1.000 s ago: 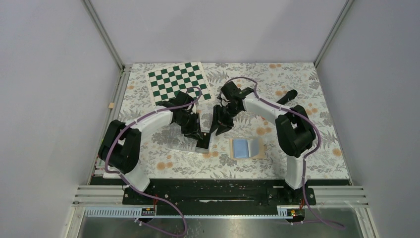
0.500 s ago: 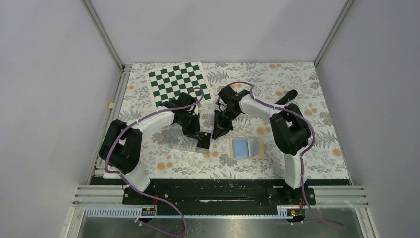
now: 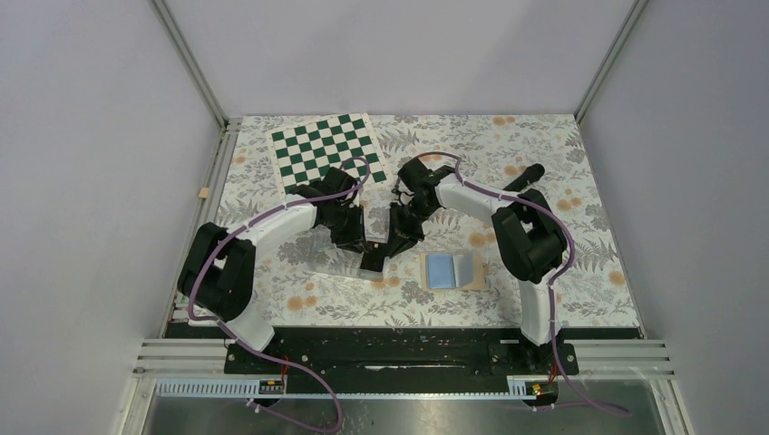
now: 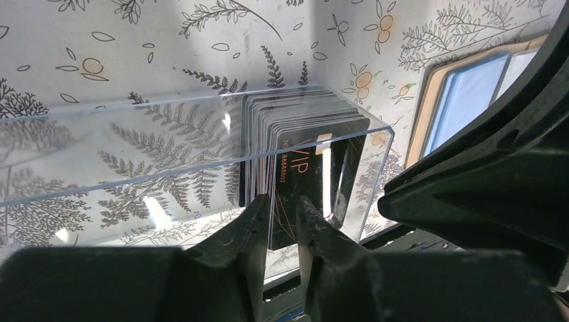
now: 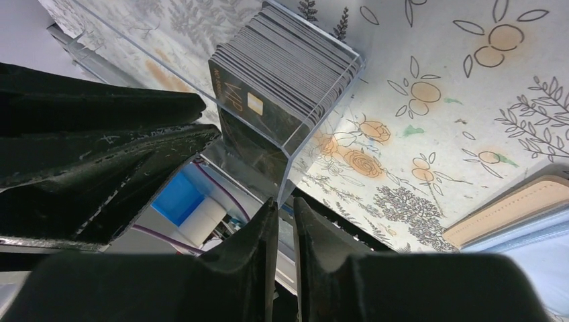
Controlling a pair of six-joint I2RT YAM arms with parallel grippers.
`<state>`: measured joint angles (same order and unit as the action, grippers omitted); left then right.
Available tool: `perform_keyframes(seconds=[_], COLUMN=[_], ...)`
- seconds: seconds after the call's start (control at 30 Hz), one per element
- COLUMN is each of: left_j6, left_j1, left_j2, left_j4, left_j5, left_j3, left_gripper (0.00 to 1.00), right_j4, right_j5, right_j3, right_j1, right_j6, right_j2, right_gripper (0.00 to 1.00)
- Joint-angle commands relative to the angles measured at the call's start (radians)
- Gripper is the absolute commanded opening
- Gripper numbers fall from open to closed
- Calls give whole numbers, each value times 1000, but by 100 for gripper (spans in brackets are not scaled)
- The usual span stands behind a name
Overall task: Put the credit cards into the card holder
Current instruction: Pick up the credit card from the storage box.
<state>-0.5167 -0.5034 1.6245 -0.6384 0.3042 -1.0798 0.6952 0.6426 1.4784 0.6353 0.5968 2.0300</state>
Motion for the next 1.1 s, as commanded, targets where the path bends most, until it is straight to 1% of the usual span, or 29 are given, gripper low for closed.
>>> perform_keyframes(seconds=[0.0, 0.07, 0.13, 0.37, 0.47, 0.6, 0.77, 0.93, 1.07], left_j6=[10, 13, 17, 24, 29, 31, 28, 25, 34], left_j1=[-2, -3, -7, -18, -24, -32, -47, -63, -78], left_j2=[11, 21, 30, 39, 35, 23, 13, 11, 1], left_j4=[13, 13, 14, 8, 8, 9, 7, -11, -47], left_j5=[-2, 12, 20, 10, 19, 39, 52, 53, 11], left_j3=[-1, -4, -6, -5, -9, -20, -43, -71, -97], left_gripper=[19, 14, 12, 11, 10, 0, 0, 0, 0], right_j4=[-3, -3, -2, 2, 6, 6, 8, 16, 16], right_j5=[40, 43, 46, 52, 52, 55, 57, 54, 53], right_j3=[24, 26, 26, 20, 20, 20, 21, 22, 22], right_j1=[13, 14, 16, 18, 18, 20, 19, 20, 20], right_j6=[1, 1, 0, -7, -8, -8, -10, -17, -16], right_j2=[0, 6, 11, 25, 29, 30, 34, 33, 35], right_gripper=[22, 24, 25, 24, 21, 14, 2, 0, 0])
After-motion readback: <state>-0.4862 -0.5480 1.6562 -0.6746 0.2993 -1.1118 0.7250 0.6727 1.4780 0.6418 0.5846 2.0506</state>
